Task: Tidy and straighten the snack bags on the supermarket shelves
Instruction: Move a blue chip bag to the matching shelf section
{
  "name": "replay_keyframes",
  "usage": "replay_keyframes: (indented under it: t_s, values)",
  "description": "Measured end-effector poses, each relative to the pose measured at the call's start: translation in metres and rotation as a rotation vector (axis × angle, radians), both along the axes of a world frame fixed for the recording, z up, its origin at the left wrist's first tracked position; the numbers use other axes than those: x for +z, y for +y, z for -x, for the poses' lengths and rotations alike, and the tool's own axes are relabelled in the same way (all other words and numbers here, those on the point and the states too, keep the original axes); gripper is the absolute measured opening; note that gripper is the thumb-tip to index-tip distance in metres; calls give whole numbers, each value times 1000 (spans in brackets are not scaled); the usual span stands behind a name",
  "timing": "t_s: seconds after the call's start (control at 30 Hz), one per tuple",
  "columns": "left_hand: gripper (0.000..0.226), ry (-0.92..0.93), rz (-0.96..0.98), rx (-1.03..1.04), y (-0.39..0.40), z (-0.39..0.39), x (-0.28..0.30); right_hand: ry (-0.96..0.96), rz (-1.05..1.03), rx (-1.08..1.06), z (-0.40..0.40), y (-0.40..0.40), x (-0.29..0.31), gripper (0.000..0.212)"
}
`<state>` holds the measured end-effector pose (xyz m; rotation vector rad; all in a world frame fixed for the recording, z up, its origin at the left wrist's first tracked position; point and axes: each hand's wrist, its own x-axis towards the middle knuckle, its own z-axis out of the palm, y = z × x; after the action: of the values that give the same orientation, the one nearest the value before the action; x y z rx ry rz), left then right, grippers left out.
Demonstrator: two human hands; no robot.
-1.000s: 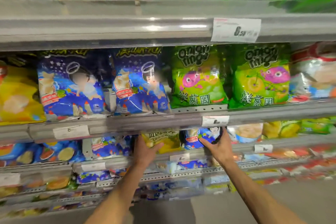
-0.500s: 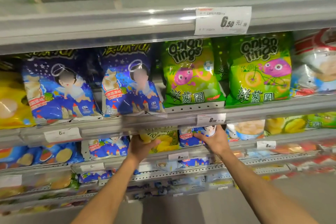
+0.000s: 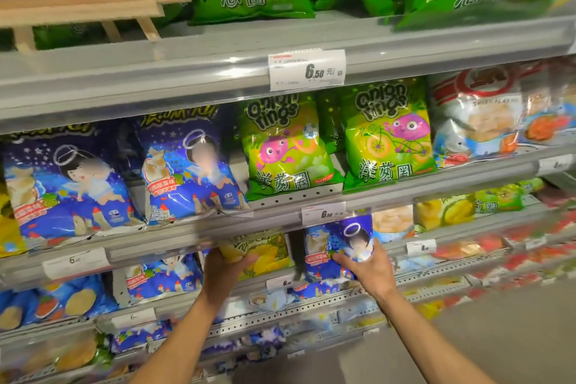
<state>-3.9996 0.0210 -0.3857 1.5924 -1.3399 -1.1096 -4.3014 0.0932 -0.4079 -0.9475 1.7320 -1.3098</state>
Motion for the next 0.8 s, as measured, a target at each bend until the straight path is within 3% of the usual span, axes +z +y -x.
replay_keyframes:
  t_s: [0.13, 0.37, 0.5, 0.57, 0.7, 0.8]
  values:
    - [33, 62, -58, 21, 0, 32, -3, -55, -13, -25, 27, 29, -7, 48]
    - [84, -68, -173, 4, -12, 88, -8, -98, 1, -136, 64, 68, -18, 48]
    - [92, -120, -202, -64, -24, 117, -11, -83, -7, -143, 74, 79, -18, 50]
    - [83, -112, -221, -80, -25, 130, -10, -81, -4, -128, 76, 81, -18, 52]
    - [44, -42, -260, -115, -26, 150, -7, -46, -19, -79, 78, 80, -17, 60]
    - [51, -13, -245, -140, -27, 156, -6, -19, -44, -37, 76, 79, -19, 66]
